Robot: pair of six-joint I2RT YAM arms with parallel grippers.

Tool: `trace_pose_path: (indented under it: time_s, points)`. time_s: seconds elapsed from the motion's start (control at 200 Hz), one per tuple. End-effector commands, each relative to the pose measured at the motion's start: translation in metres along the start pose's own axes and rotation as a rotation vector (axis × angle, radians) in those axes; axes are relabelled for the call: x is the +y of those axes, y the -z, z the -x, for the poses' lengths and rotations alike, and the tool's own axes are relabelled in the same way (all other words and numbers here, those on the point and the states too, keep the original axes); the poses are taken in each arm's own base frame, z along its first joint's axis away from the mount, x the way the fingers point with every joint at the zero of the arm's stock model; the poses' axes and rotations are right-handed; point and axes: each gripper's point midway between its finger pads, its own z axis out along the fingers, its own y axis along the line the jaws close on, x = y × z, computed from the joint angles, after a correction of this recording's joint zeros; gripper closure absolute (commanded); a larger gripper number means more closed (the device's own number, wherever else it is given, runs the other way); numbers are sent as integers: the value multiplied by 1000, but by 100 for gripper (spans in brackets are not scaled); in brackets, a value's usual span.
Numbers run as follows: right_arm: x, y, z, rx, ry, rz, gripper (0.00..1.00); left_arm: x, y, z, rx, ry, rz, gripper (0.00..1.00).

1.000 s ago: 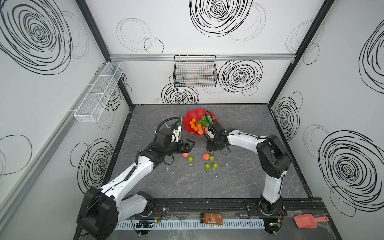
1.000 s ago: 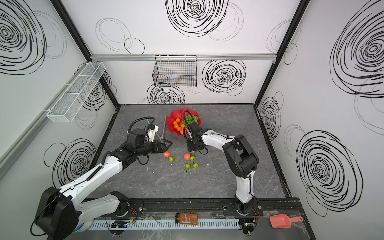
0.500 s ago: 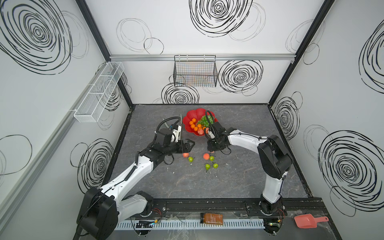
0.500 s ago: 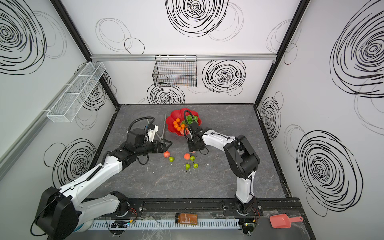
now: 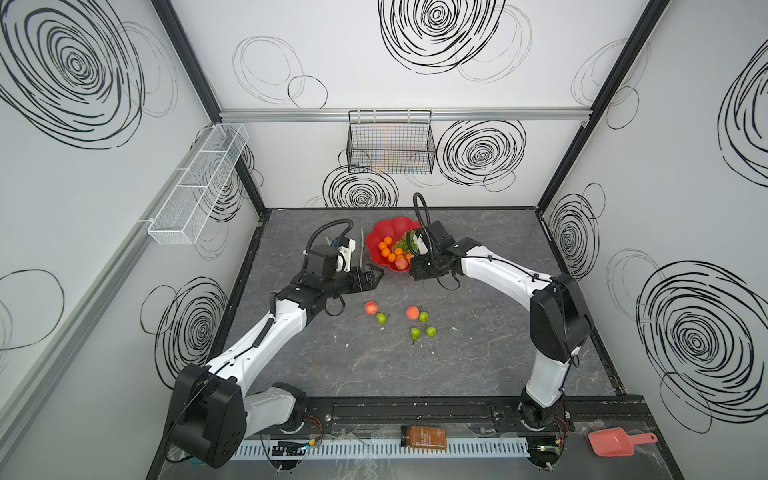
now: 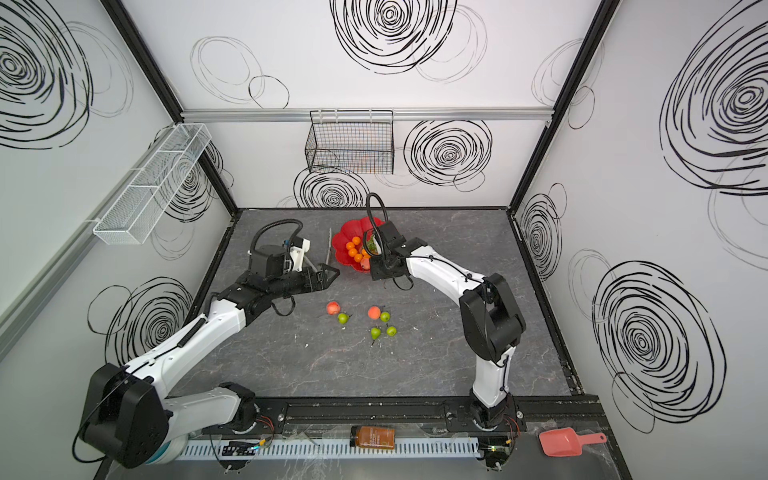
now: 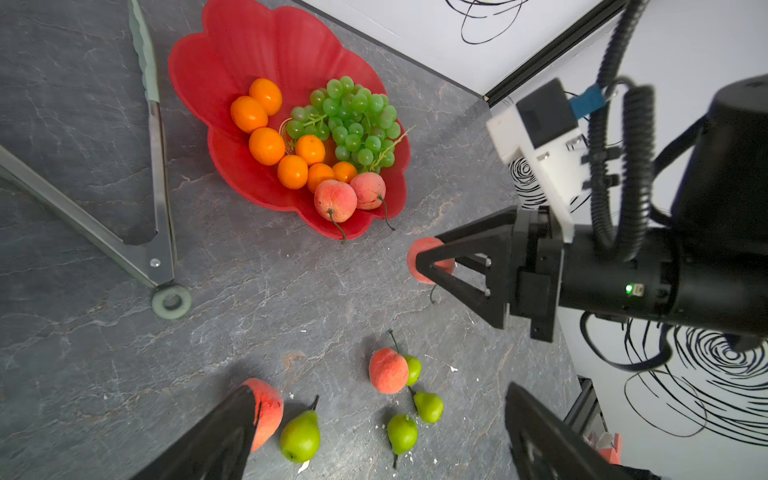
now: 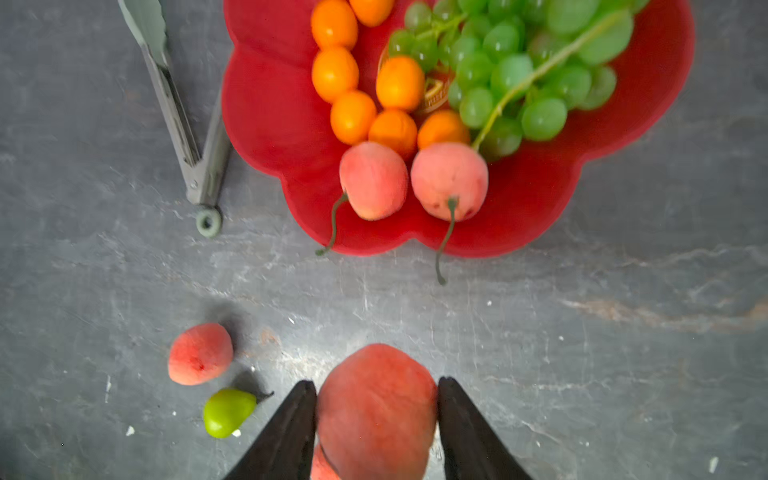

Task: Place and organize the fake fruits in the fruit bowl
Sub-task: 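Lift and carry the peach over the red bowl with the right gripper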

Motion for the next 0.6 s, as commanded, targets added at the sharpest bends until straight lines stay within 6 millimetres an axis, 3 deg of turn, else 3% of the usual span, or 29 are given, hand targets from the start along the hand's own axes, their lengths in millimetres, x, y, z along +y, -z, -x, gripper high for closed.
trace_pose_path:
  time_s: [0.0, 0.34, 0.595]
  points:
    - [-8, -9, 7, 26, 9, -43, 50, -11, -1, 21, -39, -32, -34, 4]
    - [-20, -38, 35, 47, 93, -123, 52, -9, -10, 33, -40, -24, -46, 4]
    - [-27, -48, 37, 65, 177, -168, 52, -4, -12, 26, -31, -18, -44, 4]
